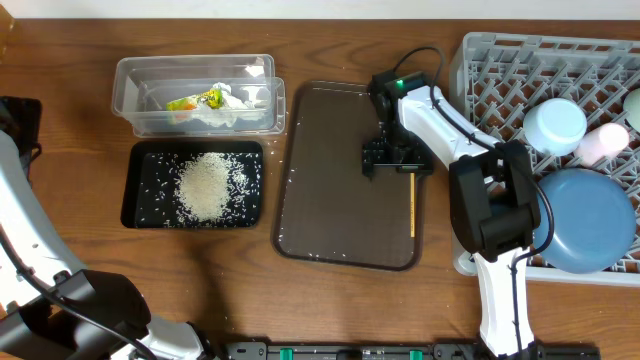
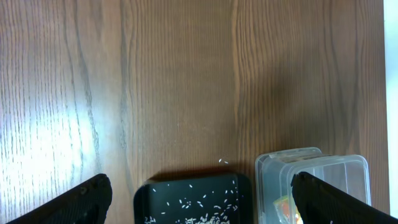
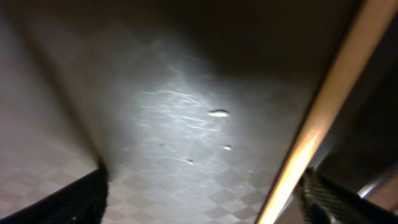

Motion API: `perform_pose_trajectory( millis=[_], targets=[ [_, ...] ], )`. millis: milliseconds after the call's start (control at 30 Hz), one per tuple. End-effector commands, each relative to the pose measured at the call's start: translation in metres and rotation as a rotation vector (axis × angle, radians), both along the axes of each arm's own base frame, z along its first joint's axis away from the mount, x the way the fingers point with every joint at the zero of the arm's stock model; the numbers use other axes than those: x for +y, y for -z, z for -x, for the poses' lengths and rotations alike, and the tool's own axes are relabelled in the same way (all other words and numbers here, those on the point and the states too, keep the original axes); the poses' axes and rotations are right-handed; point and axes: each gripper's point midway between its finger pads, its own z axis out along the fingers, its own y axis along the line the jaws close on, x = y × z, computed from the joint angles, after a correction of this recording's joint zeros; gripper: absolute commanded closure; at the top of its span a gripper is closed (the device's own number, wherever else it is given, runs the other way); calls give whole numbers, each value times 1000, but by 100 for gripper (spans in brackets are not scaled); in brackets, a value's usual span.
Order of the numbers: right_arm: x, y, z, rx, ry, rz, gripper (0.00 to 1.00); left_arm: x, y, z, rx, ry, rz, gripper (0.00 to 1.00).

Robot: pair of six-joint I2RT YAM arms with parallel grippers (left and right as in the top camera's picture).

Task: Sort waste into correct bins and load items into the dishwasher rack
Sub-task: 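Reach the right gripper to the yellow chopstick on the brown tray, then grasp the yellow chopstick with the right gripper and lift it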

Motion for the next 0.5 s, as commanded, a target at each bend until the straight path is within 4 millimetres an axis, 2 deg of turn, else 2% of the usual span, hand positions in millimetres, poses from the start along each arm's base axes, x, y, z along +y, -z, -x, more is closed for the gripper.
perform_pose_trajectory(
  millis=[0,67,167,233,300,333,467],
  targets=[
    [3,7,1,-5,-16,-8,23,1,3,1,14,1,1,5],
    [7,15,-1,-27,-24,-13,46,1,3,1,14,1,1,5],
    [9,27,1,-43,-32,-19,59,1,3,1,14,1,1,6],
    [10,34,3,-47,-35,-22,72,1,3,1,14,1,1,5],
    [10,39,6,-44,-38,-20,92,1,3,2,14,0,1,6],
    [10,39,7,-42,-38,-20,99,1,3,2,14,1,1,6],
    [9,35,6,-40,-37,-19,99,1,3,2,14,0,1,6]
  ],
)
